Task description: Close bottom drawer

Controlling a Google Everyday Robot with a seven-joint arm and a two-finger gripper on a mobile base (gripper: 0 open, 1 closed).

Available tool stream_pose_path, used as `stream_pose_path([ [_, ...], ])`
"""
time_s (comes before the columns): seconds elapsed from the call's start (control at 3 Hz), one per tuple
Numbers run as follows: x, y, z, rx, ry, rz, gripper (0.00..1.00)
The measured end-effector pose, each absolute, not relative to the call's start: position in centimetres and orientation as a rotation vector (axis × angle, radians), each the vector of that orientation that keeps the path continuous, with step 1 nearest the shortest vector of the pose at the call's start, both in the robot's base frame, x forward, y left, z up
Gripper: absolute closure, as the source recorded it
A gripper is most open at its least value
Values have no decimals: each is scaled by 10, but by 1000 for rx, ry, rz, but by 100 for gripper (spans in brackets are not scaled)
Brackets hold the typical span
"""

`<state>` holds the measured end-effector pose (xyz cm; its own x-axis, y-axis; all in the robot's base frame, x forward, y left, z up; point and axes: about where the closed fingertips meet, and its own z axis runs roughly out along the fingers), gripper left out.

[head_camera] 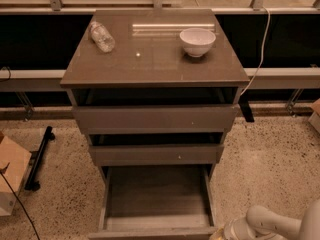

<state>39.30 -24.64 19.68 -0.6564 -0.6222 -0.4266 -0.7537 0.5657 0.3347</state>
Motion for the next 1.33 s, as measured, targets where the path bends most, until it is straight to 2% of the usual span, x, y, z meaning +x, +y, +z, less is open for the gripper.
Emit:
stream_pose_path([
  [1.0,399,-248,177,-1046,2563,710,100],
  [1.33,422,-246,168,-985,2507,659,100],
])
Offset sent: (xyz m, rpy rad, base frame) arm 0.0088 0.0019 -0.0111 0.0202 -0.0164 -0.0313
